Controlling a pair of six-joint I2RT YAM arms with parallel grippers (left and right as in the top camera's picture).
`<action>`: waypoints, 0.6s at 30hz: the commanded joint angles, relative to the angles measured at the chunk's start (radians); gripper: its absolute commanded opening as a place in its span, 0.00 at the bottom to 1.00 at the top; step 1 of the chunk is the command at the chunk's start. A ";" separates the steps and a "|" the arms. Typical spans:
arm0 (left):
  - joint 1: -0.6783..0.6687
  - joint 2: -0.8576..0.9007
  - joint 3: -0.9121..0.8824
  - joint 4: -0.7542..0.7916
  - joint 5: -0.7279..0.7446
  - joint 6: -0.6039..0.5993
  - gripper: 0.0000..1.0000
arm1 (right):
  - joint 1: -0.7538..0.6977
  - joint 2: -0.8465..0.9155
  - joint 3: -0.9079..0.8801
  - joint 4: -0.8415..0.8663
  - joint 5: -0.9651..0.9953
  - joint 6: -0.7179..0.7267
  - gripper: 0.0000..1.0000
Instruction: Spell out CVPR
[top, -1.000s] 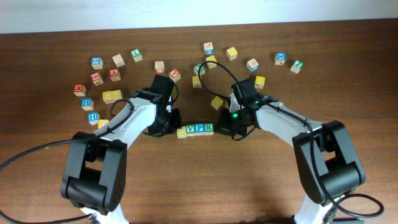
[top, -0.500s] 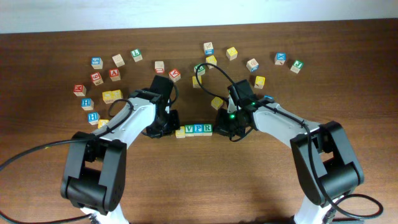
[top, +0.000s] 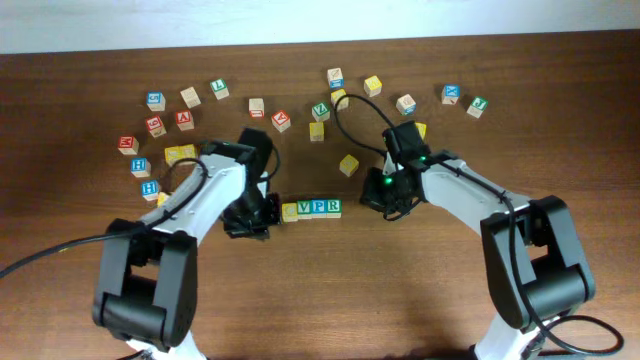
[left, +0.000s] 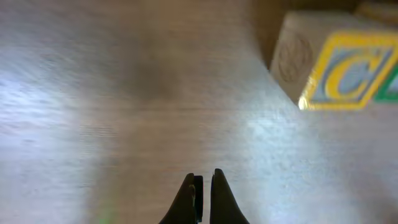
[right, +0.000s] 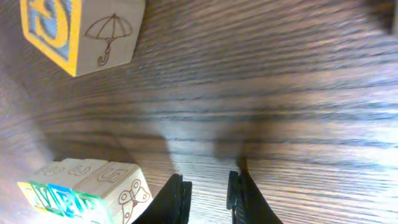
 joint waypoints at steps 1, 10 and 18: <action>-0.063 -0.023 -0.052 0.060 0.058 -0.062 0.00 | -0.009 0.027 -0.021 -0.014 0.091 -0.007 0.16; -0.168 -0.023 -0.163 0.320 -0.157 -0.217 0.00 | -0.009 0.027 -0.021 -0.014 0.091 -0.008 0.16; -0.168 -0.023 -0.163 0.370 -0.157 -0.217 0.00 | -0.009 0.027 -0.021 -0.014 0.091 -0.007 0.17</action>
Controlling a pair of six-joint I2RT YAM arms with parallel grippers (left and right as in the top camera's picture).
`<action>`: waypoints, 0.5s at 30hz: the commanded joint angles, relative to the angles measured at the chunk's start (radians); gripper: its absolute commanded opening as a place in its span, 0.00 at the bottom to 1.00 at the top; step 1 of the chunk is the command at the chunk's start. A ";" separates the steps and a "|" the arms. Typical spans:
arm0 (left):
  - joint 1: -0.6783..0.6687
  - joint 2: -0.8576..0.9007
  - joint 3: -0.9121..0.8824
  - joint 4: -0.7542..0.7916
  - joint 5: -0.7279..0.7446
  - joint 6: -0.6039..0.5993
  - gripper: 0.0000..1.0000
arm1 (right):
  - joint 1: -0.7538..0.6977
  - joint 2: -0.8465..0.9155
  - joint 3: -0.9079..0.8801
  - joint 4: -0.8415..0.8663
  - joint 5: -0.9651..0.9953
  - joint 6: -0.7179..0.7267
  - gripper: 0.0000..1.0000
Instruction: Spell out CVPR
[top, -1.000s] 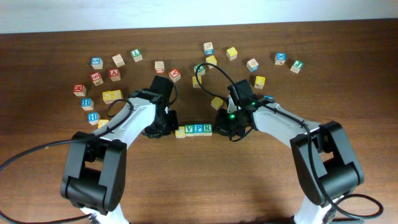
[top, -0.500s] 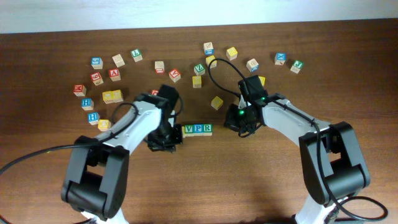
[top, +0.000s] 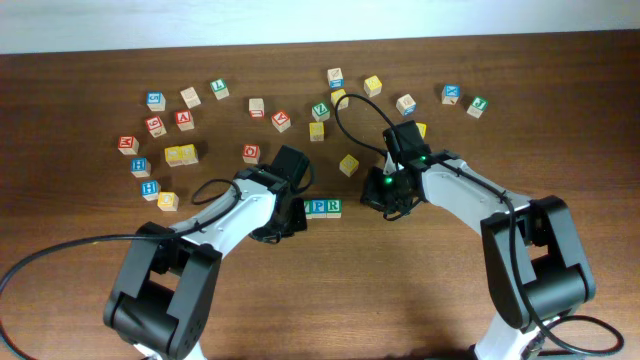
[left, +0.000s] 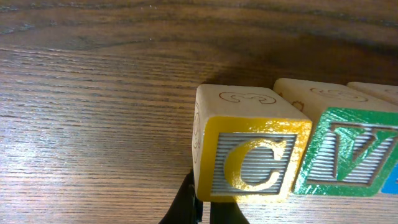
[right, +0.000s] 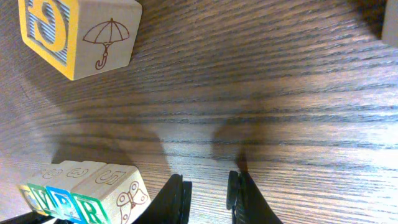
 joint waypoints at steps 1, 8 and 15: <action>-0.001 -0.007 -0.015 0.010 -0.028 -0.014 0.00 | -0.008 0.027 -0.022 -0.014 0.084 -0.008 0.16; -0.001 -0.007 -0.015 0.013 -0.024 -0.014 0.00 | -0.008 0.027 -0.022 -0.013 0.084 -0.007 0.16; -0.001 -0.007 -0.015 0.014 -0.016 -0.014 0.00 | -0.008 0.027 -0.022 -0.014 0.084 -0.007 0.16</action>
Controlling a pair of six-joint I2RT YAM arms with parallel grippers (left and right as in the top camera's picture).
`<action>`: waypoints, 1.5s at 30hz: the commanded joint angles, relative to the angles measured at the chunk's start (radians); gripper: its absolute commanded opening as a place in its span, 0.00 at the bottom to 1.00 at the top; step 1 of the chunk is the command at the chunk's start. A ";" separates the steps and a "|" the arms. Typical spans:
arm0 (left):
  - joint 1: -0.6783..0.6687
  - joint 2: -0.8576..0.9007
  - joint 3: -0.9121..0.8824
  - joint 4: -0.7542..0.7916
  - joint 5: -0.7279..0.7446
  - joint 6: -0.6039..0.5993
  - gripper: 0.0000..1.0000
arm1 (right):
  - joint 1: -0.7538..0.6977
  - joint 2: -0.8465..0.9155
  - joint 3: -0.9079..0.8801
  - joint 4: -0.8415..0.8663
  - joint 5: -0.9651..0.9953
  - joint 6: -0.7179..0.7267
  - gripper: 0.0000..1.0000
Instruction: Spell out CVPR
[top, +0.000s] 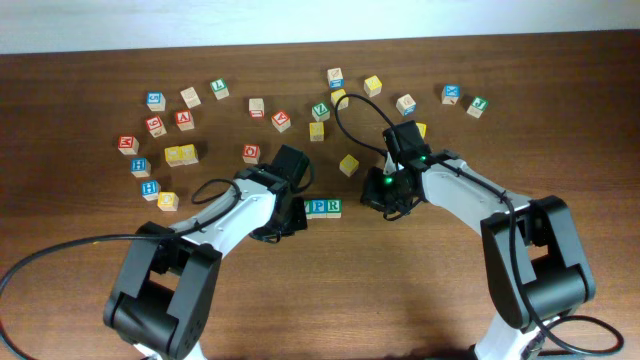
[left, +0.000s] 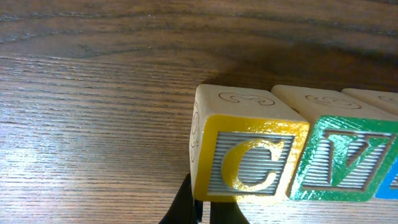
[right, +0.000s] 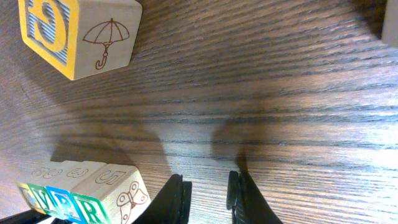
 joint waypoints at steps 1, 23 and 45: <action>-0.001 -0.007 -0.014 0.004 -0.014 -0.014 0.00 | -0.008 0.027 -0.022 -0.014 0.084 -0.007 0.17; 0.245 -0.114 -0.014 -0.025 -0.011 0.033 0.00 | 0.111 0.027 -0.022 0.048 0.078 -0.018 0.04; 0.155 -0.014 -0.014 0.104 0.091 0.033 0.00 | 0.157 0.027 -0.022 0.103 0.053 -0.014 0.04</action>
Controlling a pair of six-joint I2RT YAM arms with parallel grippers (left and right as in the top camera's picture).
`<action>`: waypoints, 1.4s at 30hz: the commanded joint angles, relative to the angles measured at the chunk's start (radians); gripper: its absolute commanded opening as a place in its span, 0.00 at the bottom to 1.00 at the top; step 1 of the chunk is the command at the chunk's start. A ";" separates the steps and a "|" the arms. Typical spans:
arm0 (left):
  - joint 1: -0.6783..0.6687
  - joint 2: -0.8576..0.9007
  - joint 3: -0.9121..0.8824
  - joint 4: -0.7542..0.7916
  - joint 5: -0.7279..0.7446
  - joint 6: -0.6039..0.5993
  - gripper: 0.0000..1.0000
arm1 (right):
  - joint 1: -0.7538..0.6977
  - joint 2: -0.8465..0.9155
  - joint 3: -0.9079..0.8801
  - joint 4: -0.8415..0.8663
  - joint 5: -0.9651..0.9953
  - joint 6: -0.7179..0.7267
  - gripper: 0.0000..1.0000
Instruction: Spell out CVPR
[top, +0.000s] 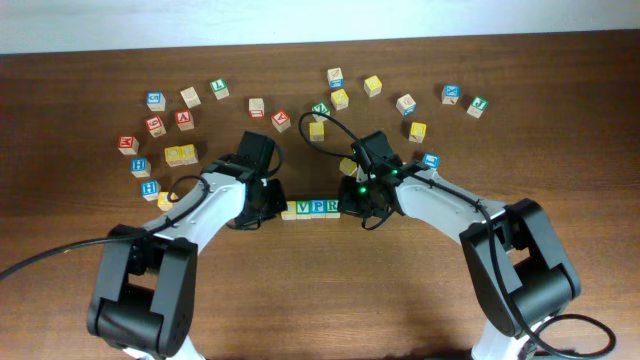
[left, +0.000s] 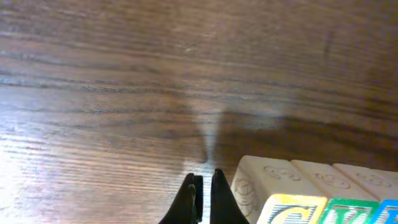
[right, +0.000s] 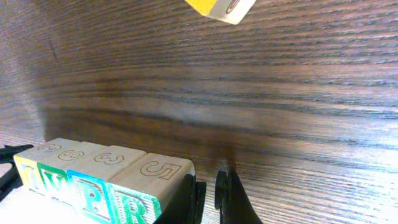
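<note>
Four letter blocks lie side by side in a row at mid-table: yellow C (top: 290, 211), green V (top: 305, 208), blue P (top: 319, 208) and green R (top: 333, 208). My left gripper (top: 264, 205) is shut and low over the table just left of the C block (left: 292, 210), with nothing between its fingers (left: 218, 186). The right gripper (top: 352, 205) is shut at the row's right end. Its left finger (right: 189, 196) stands right beside the R block (right: 146, 196); nothing lies between the fingers.
Loose letter blocks are scattered across the far half of the table, from a red one (top: 127, 144) at the left to a green one (top: 477, 105) at the right. A yellow block (right: 221, 7) lies just beyond the right gripper.
My left gripper has moved off the C and V blocks to the left of the row. The right gripper has moved left to the R block, with its jaws closer together.
At first my left gripper was left of the row and the right gripper well to its right. Then the left gripper covered the row's C end for two moments. Now both grippers flank the C V P R row, one at each end.
</note>
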 joint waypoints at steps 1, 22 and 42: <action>0.000 0.011 -0.003 0.012 0.031 0.016 0.00 | 0.006 0.021 -0.014 0.003 0.003 -0.006 0.04; -0.005 0.011 -0.003 -0.007 -0.004 0.017 0.00 | 0.005 0.021 -0.014 -0.021 0.006 -0.006 0.06; 0.020 0.011 -0.003 -0.003 0.121 0.062 0.00 | 0.003 0.021 -0.014 -0.027 0.005 -0.006 0.06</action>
